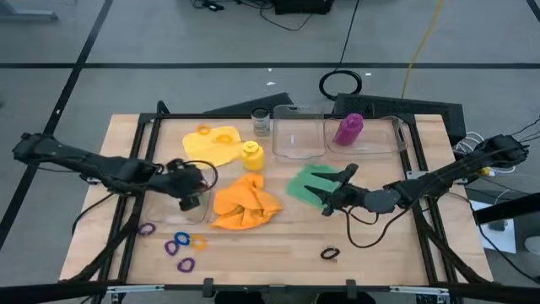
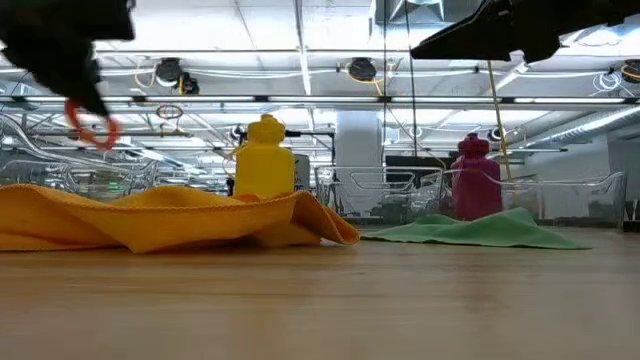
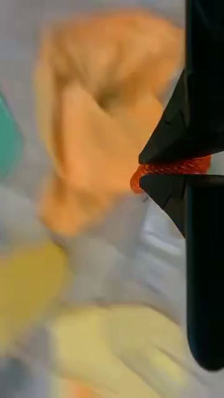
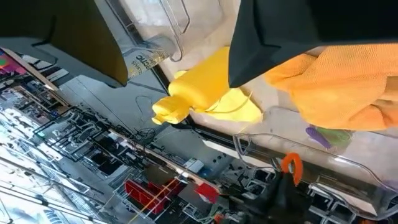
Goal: Pick & Place Sports Items
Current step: Put the orange spring keychain into the bottom transparent bin
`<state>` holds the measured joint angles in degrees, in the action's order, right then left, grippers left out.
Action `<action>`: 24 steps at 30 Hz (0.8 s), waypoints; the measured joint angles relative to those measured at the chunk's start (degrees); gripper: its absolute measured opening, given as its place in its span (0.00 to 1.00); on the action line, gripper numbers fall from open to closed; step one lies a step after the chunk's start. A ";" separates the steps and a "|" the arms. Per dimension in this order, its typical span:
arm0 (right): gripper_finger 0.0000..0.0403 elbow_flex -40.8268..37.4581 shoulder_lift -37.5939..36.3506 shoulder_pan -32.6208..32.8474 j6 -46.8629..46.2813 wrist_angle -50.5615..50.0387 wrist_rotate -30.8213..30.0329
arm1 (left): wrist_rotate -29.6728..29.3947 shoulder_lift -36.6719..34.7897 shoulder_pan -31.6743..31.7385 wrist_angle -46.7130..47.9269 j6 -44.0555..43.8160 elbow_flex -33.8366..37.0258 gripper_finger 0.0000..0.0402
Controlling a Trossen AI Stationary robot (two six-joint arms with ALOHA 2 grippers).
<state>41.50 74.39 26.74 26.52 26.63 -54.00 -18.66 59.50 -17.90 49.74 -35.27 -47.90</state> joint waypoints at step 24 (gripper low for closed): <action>0.48 0.00 0.02 0.00 -0.34 -1.88 0.07 | 6.65 12.06 5.09 12.17 -11.01 0.02 0.02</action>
<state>41.50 74.41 26.74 26.17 24.75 -53.93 -12.01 71.56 -12.81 61.91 -46.28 -47.88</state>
